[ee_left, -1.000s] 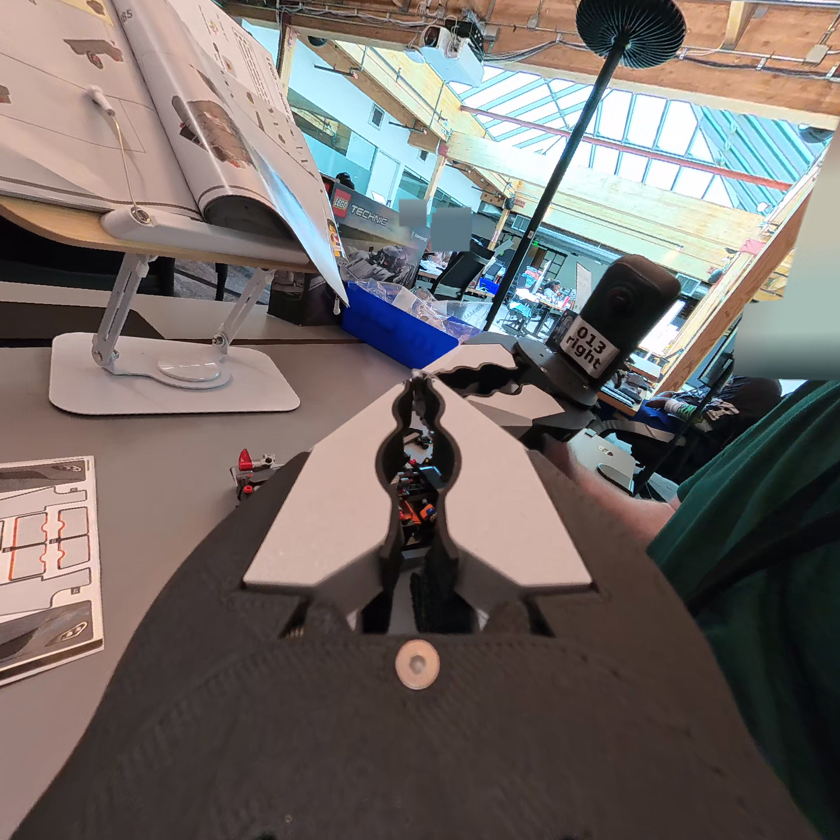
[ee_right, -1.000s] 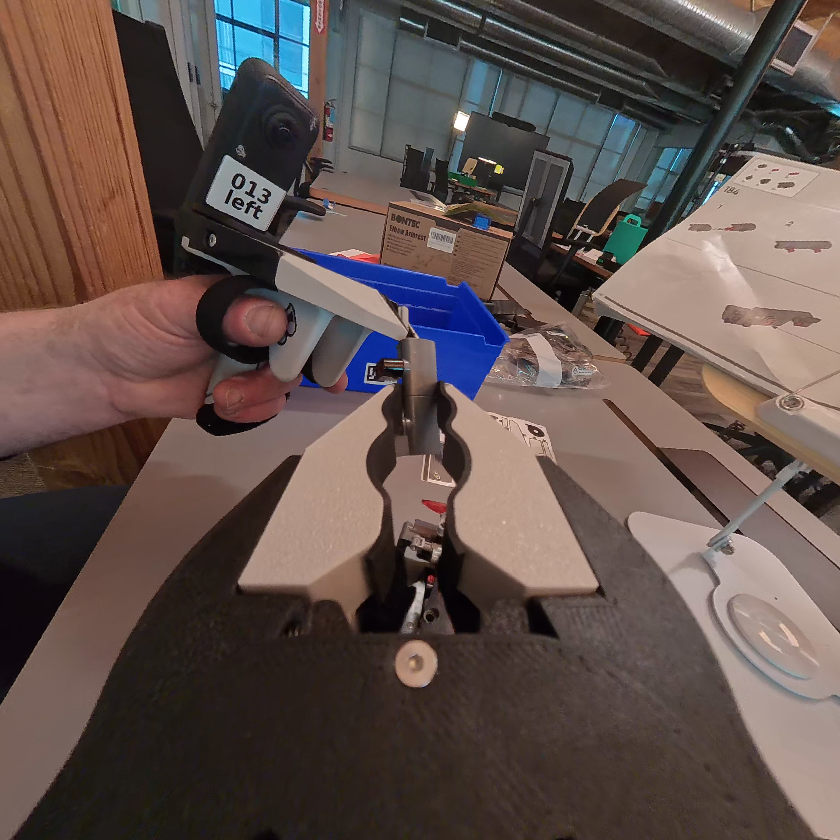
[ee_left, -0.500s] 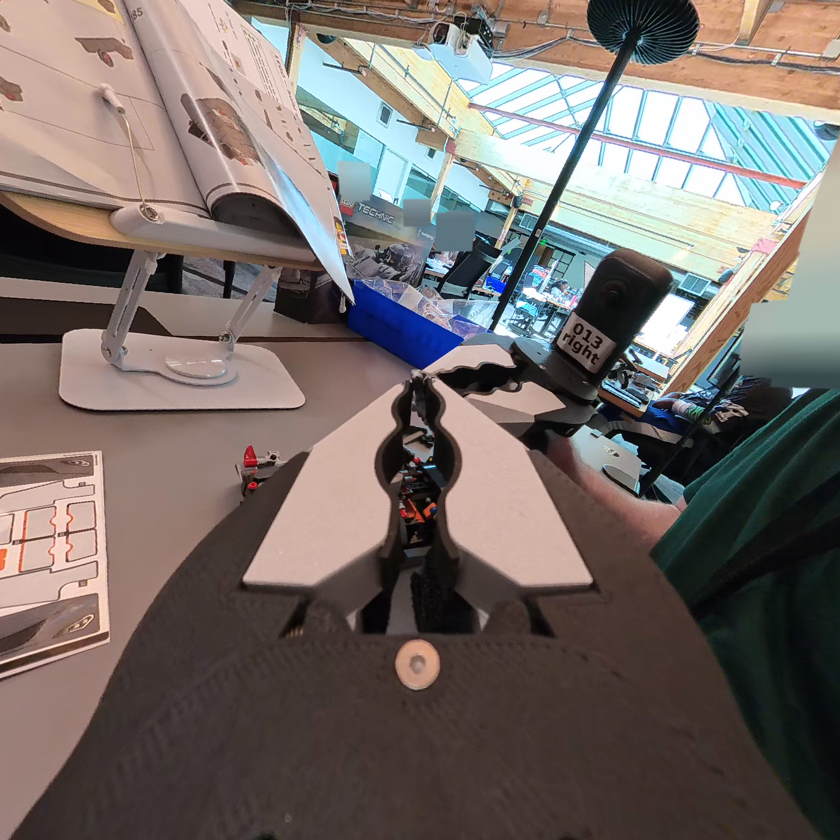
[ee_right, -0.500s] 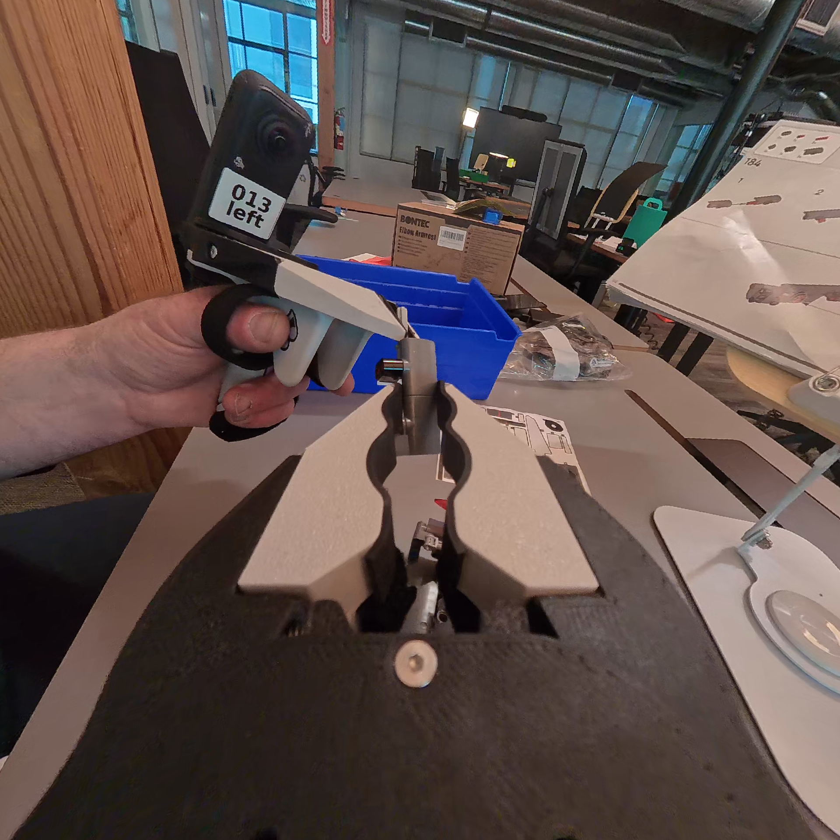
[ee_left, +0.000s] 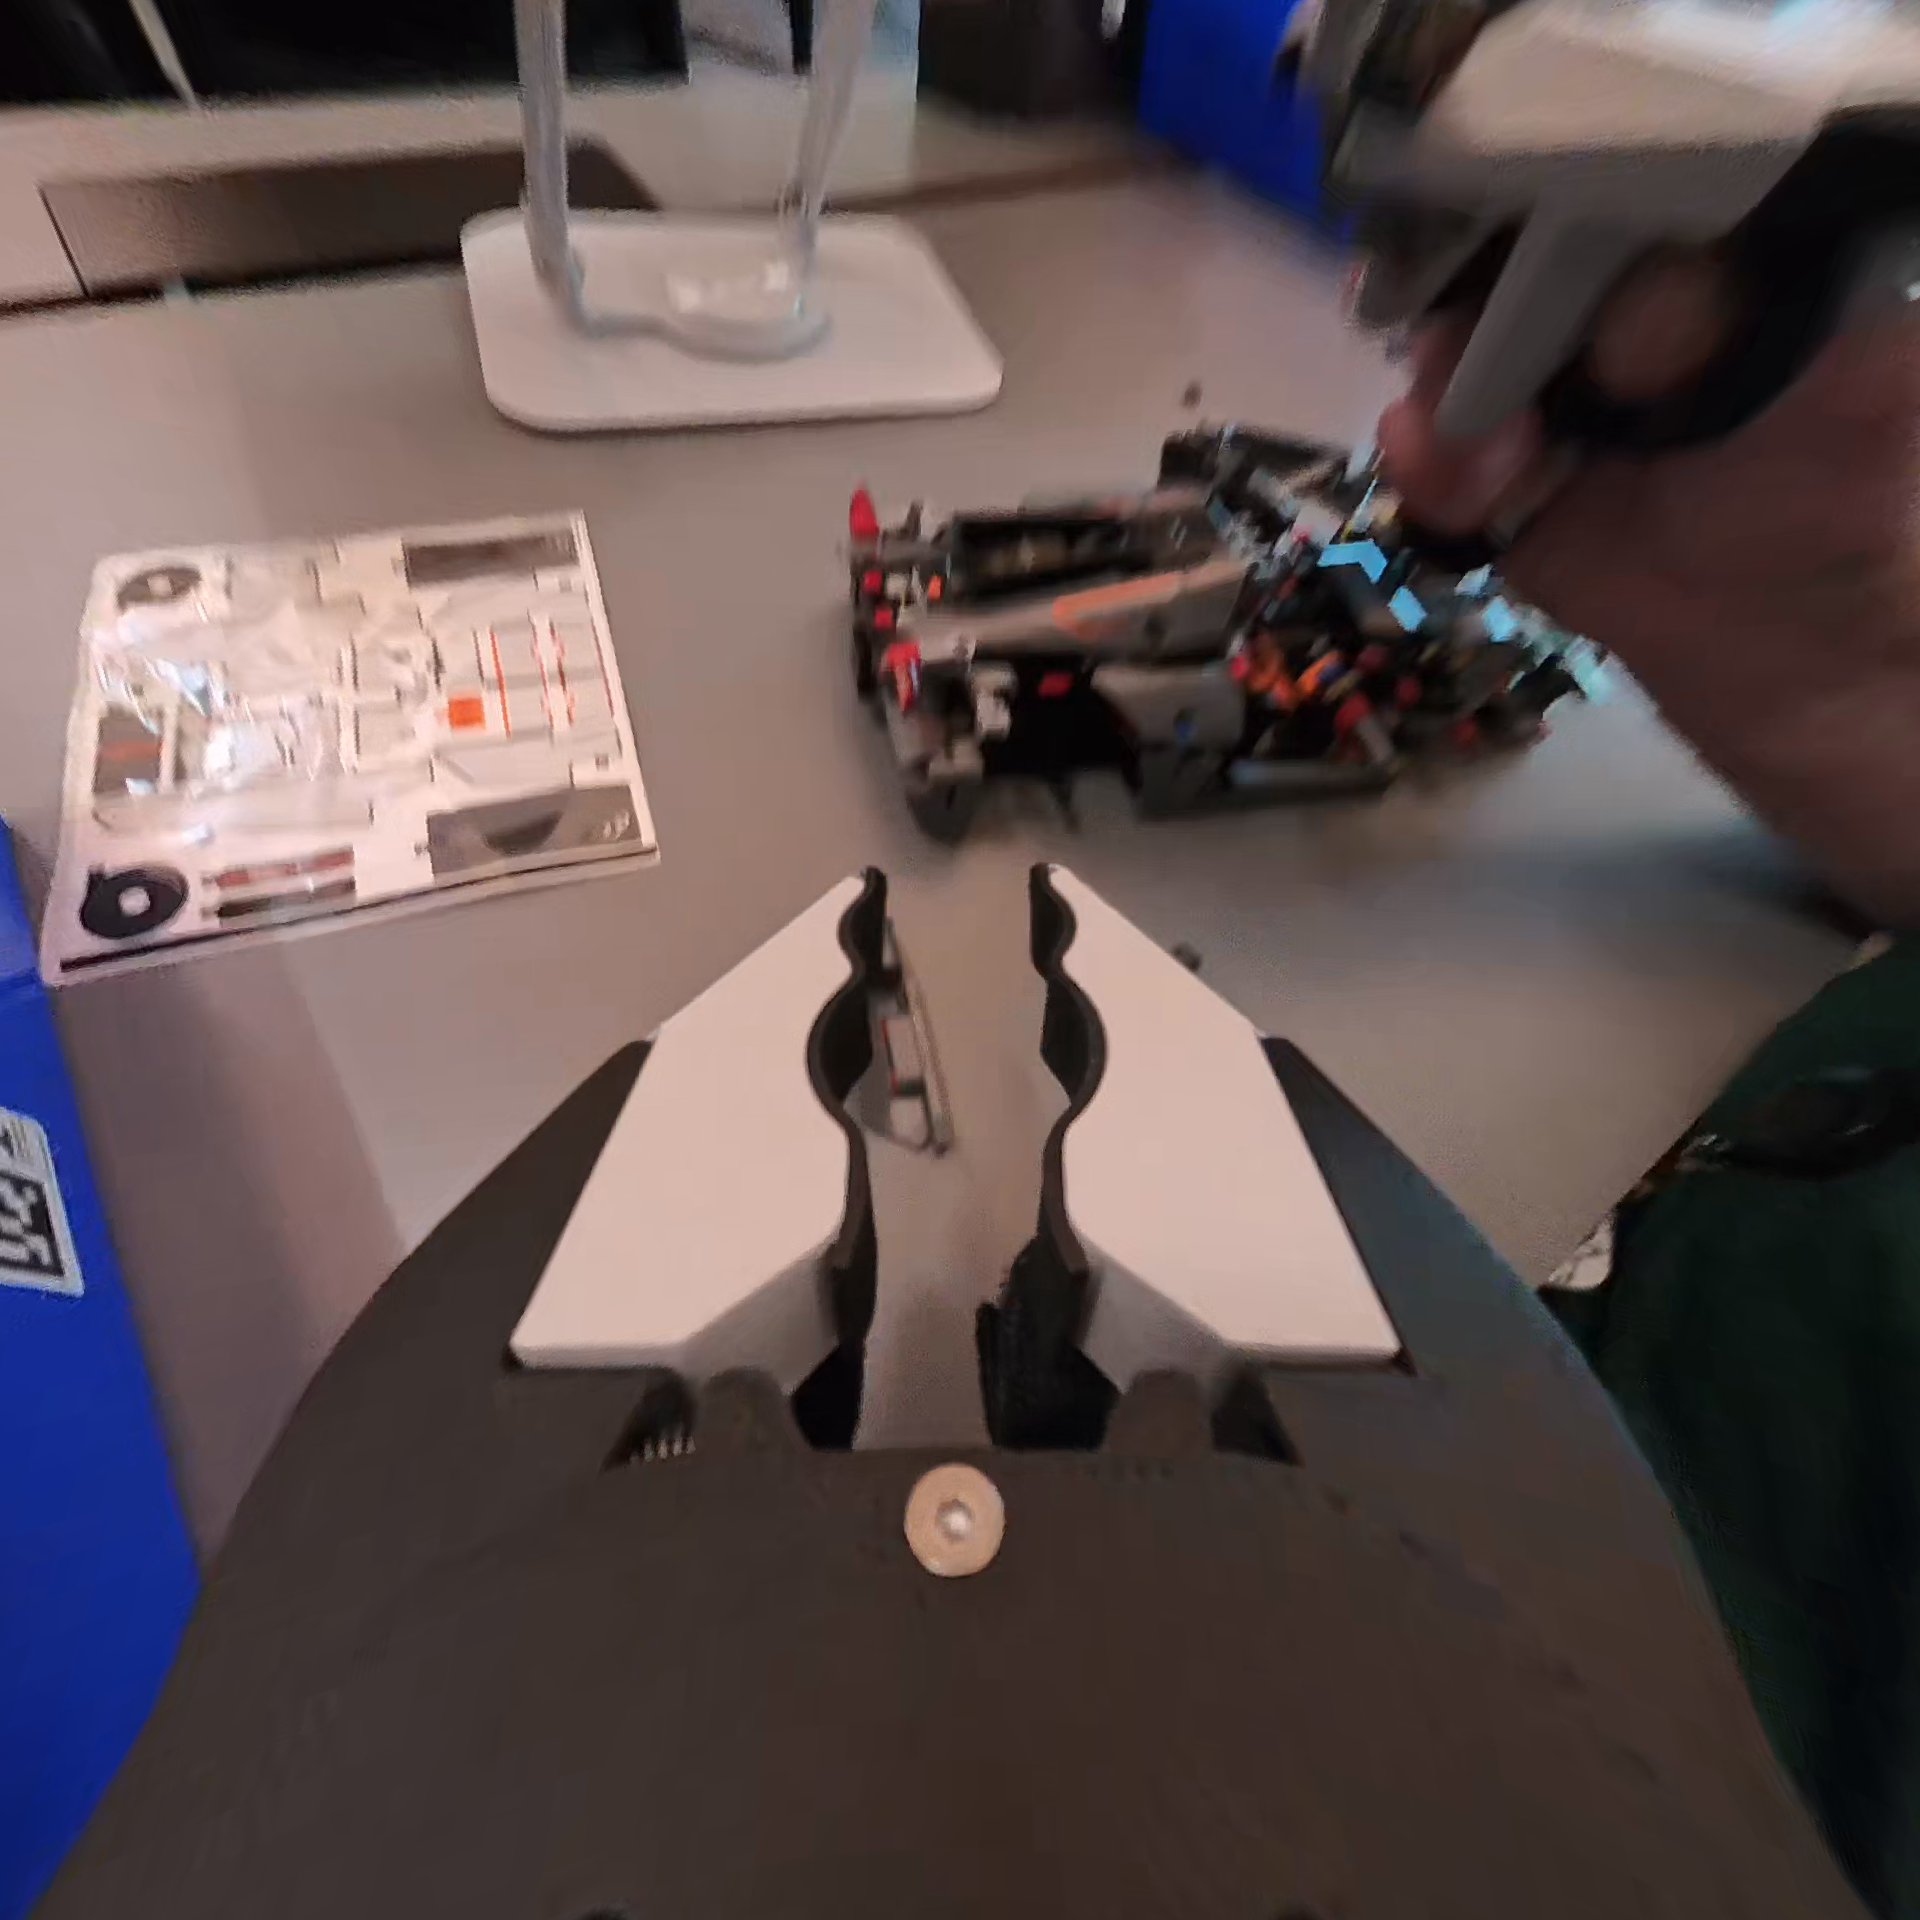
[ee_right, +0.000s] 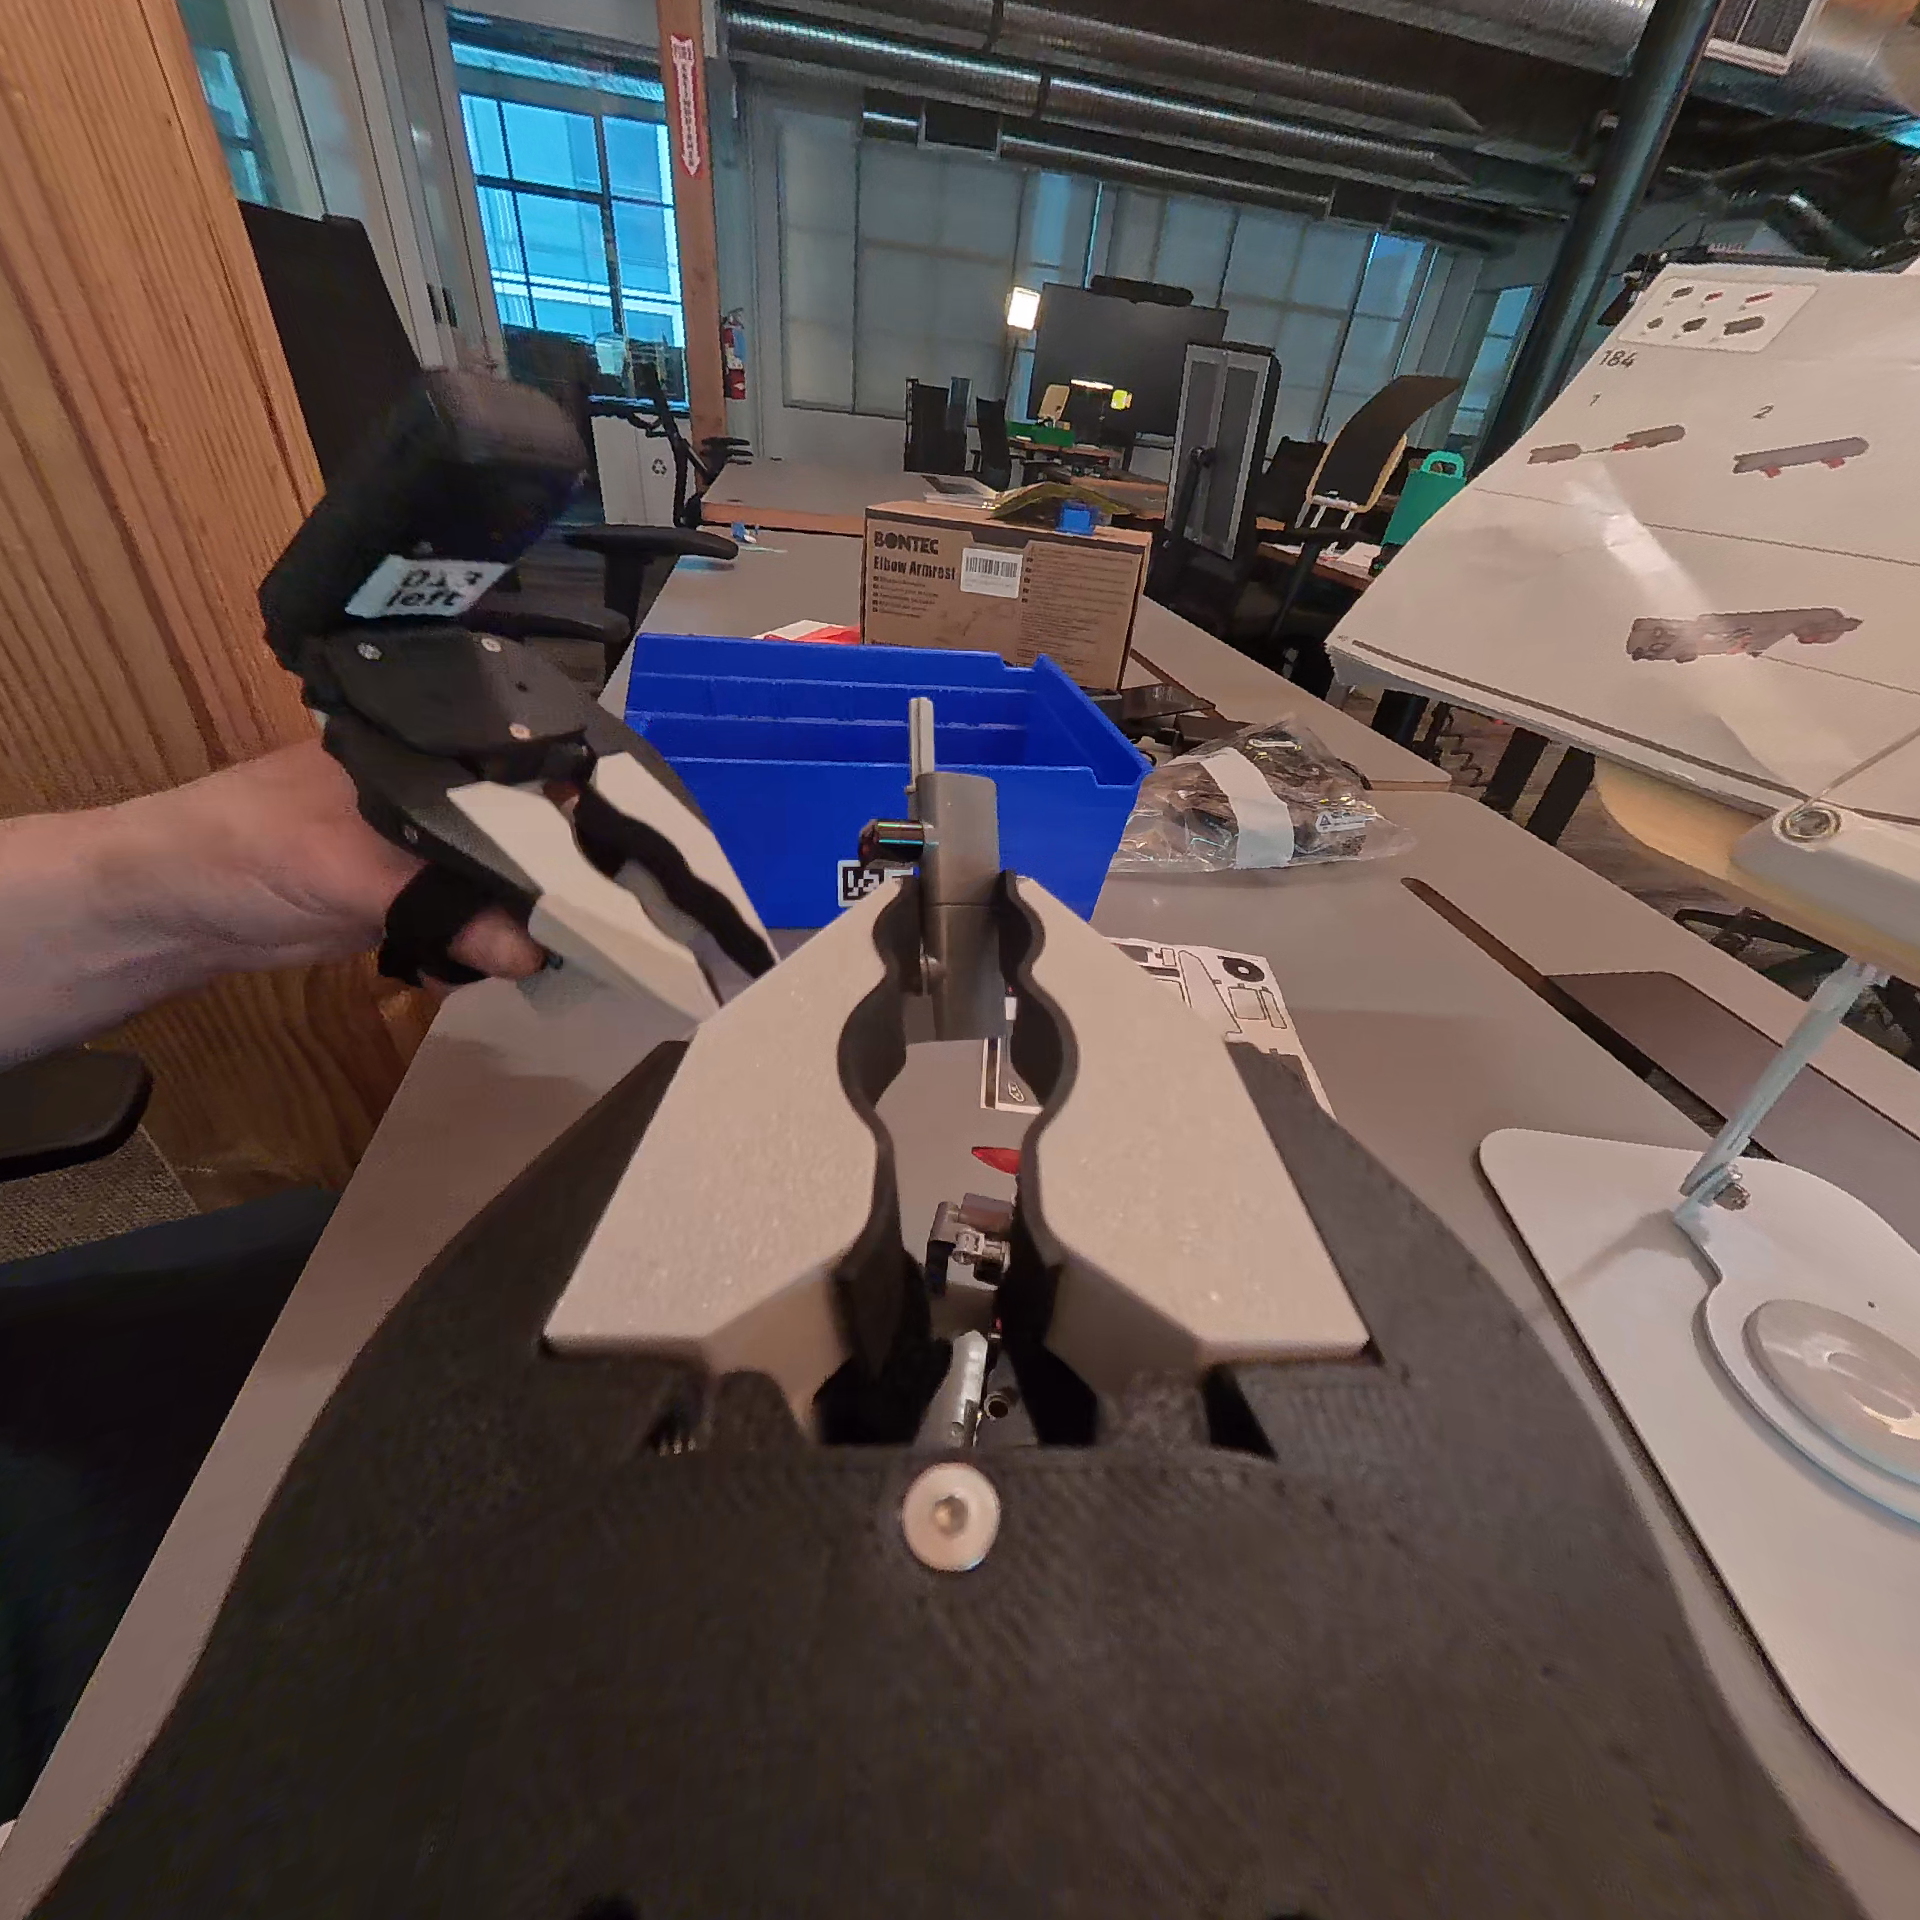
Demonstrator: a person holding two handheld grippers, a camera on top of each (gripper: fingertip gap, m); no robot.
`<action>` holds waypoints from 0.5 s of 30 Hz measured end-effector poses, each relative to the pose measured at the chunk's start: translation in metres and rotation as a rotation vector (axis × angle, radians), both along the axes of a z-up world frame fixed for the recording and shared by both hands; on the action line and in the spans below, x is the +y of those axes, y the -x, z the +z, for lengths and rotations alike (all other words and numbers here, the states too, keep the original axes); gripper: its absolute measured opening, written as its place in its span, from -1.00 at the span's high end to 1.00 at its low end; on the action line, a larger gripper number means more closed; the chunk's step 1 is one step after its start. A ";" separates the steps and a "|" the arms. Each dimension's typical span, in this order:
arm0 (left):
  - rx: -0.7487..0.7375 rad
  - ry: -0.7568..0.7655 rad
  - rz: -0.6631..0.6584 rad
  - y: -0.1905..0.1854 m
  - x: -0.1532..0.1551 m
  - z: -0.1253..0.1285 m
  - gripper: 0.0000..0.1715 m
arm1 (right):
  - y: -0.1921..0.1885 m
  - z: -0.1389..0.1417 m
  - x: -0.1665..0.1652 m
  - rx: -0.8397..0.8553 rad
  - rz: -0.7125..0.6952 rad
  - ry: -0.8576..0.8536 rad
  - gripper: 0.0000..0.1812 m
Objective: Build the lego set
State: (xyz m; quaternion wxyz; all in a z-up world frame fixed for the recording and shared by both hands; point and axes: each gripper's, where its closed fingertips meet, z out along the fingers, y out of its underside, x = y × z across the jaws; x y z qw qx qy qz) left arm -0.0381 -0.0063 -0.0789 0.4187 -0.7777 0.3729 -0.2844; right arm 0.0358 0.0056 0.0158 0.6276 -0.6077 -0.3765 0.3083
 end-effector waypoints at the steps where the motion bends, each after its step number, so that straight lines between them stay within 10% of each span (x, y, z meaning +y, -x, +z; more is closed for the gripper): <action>1: 0.060 0.019 -0.002 0.001 -0.002 -0.013 0.67 | 0.001 -0.001 0.000 -0.006 0.000 0.000 0.87; 6: 0.329 0.031 0.035 0.008 0.002 -0.061 0.53 | 0.001 -0.002 0.000 -0.015 -0.002 -0.002 0.87; 15: 0.395 0.058 0.063 0.008 0.007 -0.079 0.70 | 0.001 0.000 -0.001 -0.003 0.011 0.006 0.87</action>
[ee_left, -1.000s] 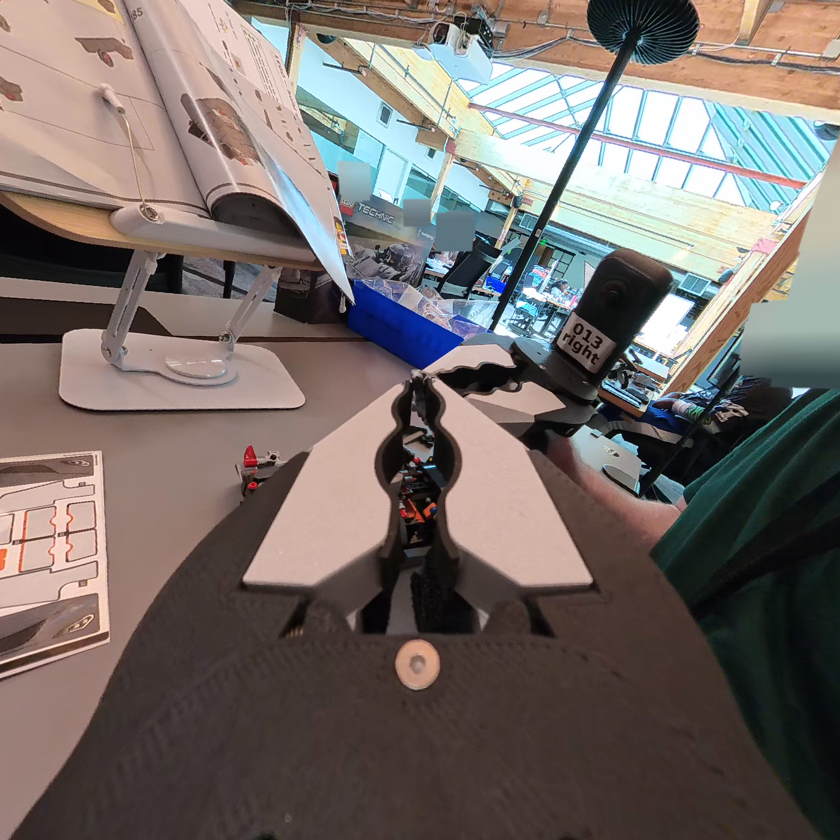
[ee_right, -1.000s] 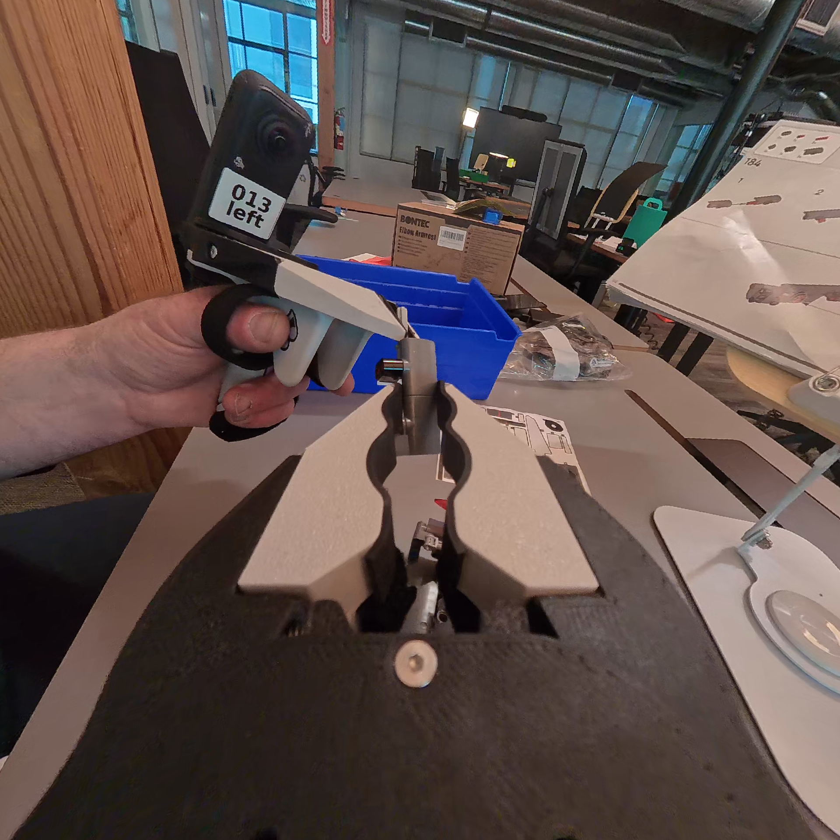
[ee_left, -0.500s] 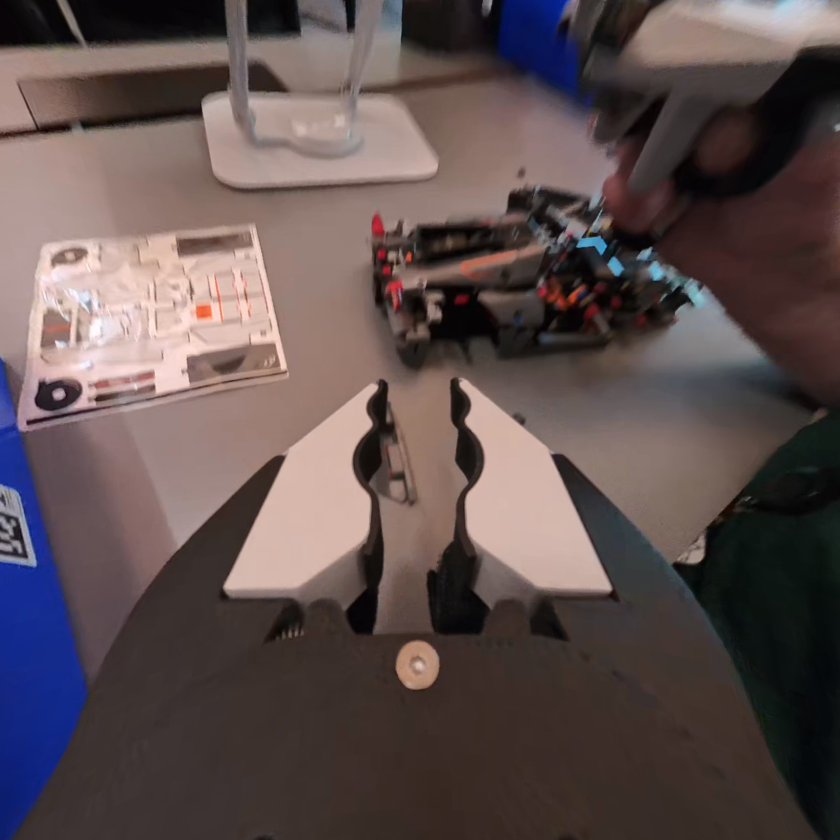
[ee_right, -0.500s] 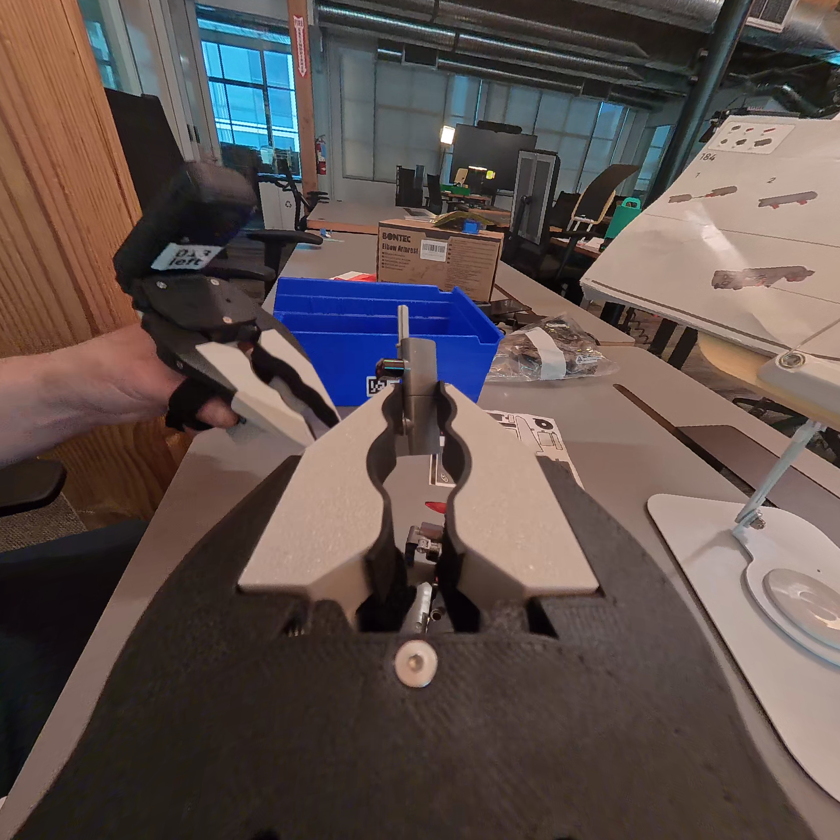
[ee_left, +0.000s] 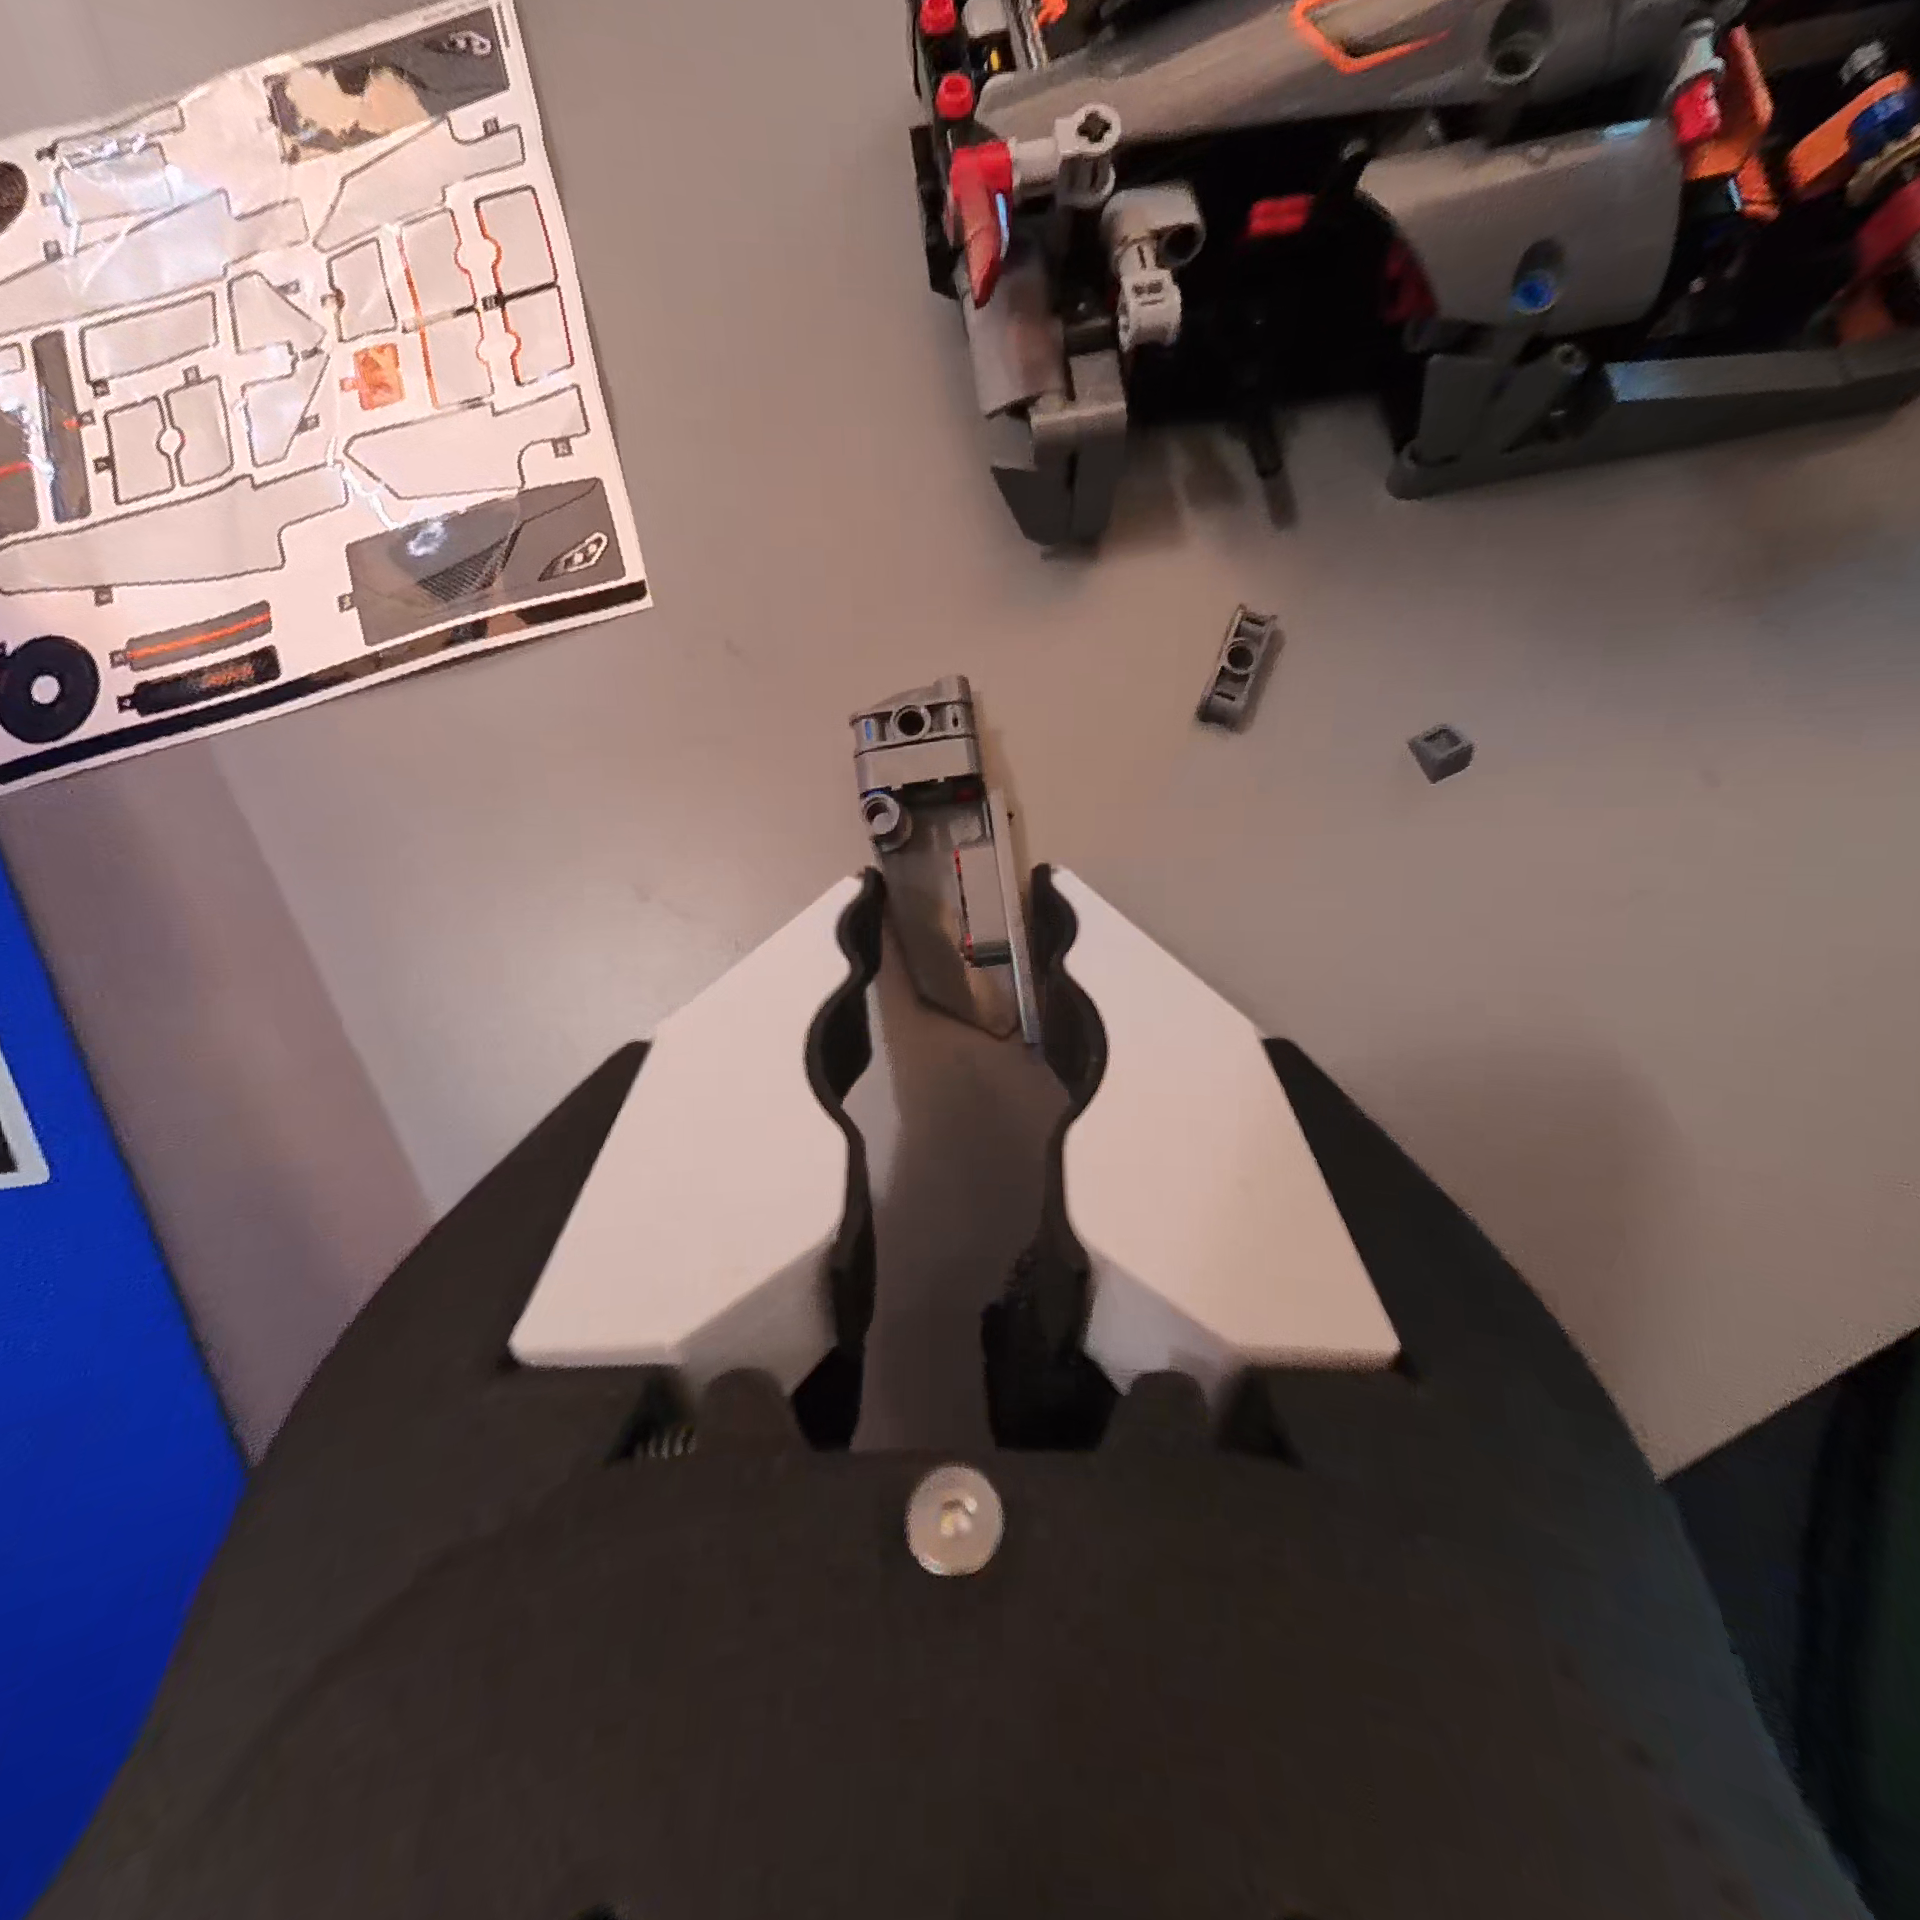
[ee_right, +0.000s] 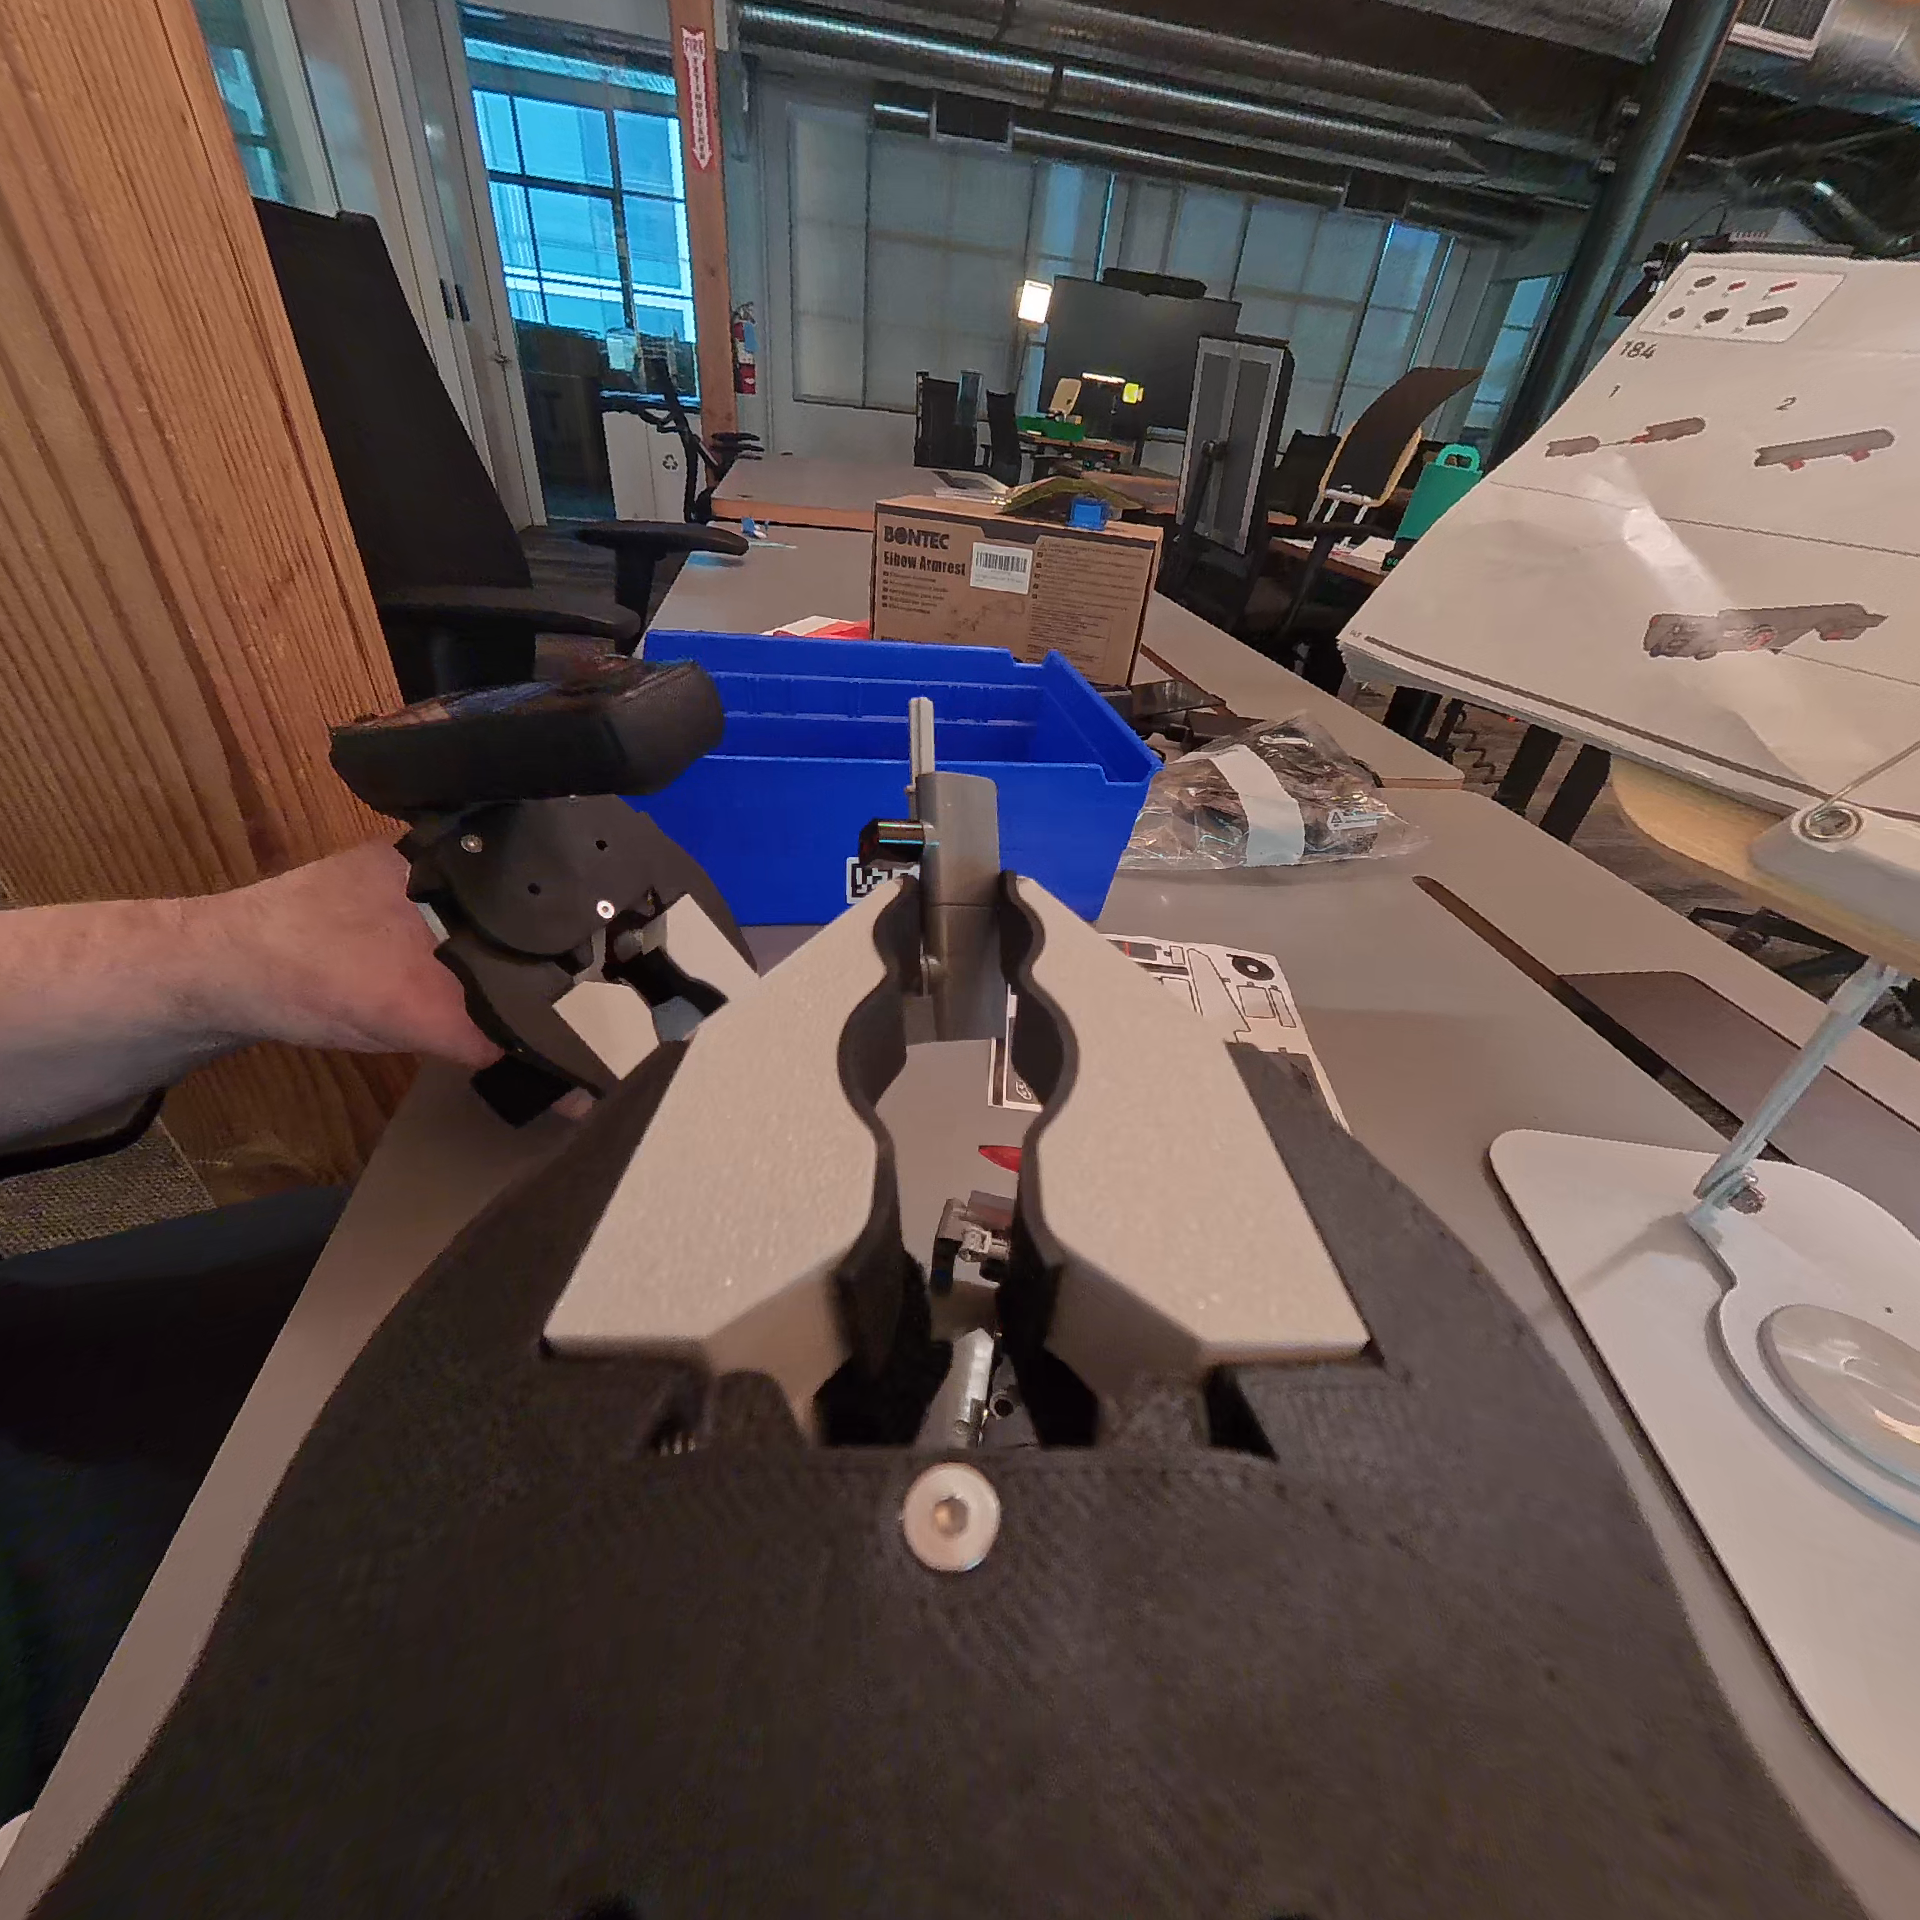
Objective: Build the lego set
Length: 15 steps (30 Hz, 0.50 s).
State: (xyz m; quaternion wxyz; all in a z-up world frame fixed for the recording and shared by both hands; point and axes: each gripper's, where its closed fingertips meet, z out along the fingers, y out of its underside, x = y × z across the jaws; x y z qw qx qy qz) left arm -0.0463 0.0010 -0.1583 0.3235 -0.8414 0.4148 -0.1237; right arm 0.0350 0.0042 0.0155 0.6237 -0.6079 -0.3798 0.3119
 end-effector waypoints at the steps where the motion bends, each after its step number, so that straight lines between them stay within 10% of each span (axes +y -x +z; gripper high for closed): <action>1: -0.002 -0.001 -0.003 0.000 0.000 -0.001 0.72 | 0.000 0.000 0.000 0.000 0.000 -0.001 0.87; 15: 0.086 -0.095 -0.108 0.006 -0.017 0.008 0.73 | 0.006 0.003 -0.009 0.062 0.091 0.057 0.87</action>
